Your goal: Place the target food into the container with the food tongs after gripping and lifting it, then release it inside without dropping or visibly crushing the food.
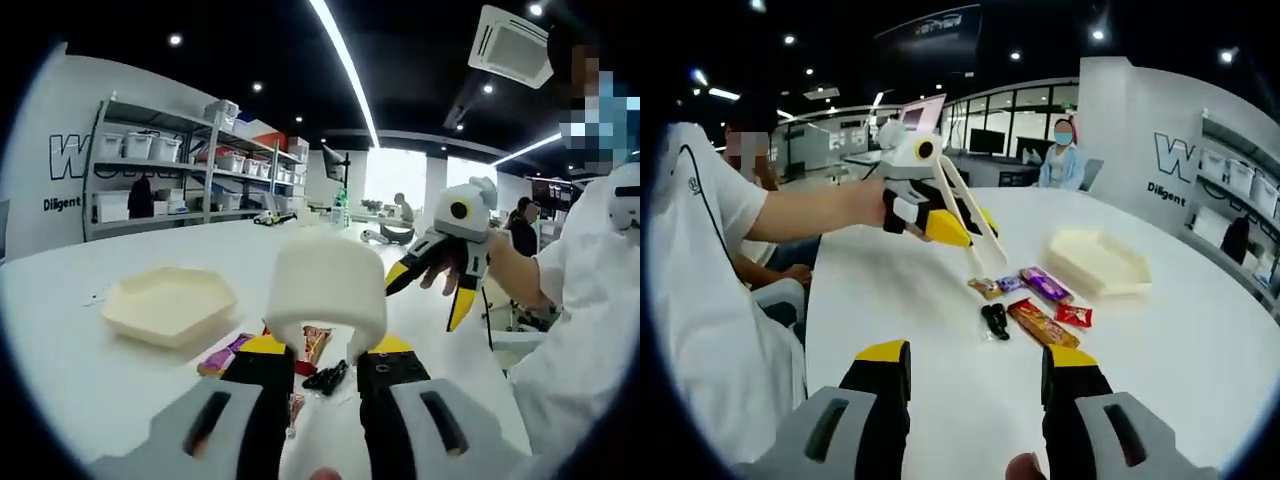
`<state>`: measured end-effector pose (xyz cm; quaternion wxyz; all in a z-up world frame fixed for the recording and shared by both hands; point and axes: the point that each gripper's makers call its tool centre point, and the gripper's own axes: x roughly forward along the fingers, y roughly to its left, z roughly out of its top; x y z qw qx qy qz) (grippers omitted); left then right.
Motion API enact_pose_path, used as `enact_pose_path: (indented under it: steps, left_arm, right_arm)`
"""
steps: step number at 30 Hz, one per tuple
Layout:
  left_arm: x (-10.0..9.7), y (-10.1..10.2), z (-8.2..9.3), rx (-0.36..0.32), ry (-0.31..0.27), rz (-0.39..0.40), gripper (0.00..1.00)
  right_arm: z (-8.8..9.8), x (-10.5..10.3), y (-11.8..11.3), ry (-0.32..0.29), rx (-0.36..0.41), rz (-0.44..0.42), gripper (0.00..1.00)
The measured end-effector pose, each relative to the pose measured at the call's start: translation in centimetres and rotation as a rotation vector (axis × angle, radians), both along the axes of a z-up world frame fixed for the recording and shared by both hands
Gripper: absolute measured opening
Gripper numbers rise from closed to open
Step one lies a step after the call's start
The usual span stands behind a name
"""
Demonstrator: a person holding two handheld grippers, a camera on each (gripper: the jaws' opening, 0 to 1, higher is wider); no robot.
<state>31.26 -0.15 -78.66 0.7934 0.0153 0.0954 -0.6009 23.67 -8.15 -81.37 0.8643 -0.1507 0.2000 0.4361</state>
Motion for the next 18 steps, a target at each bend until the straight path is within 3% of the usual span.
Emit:
enact_pose_path:
  steps: [18]
  left_arm:
    - [0.7, -3.5, -0.6, 0.045, -0.003, -0.079, 0.22]
  right_arm:
    - [-0.1, 0.3, -0.5, 0.003, 0.005, 0.004, 0.49]
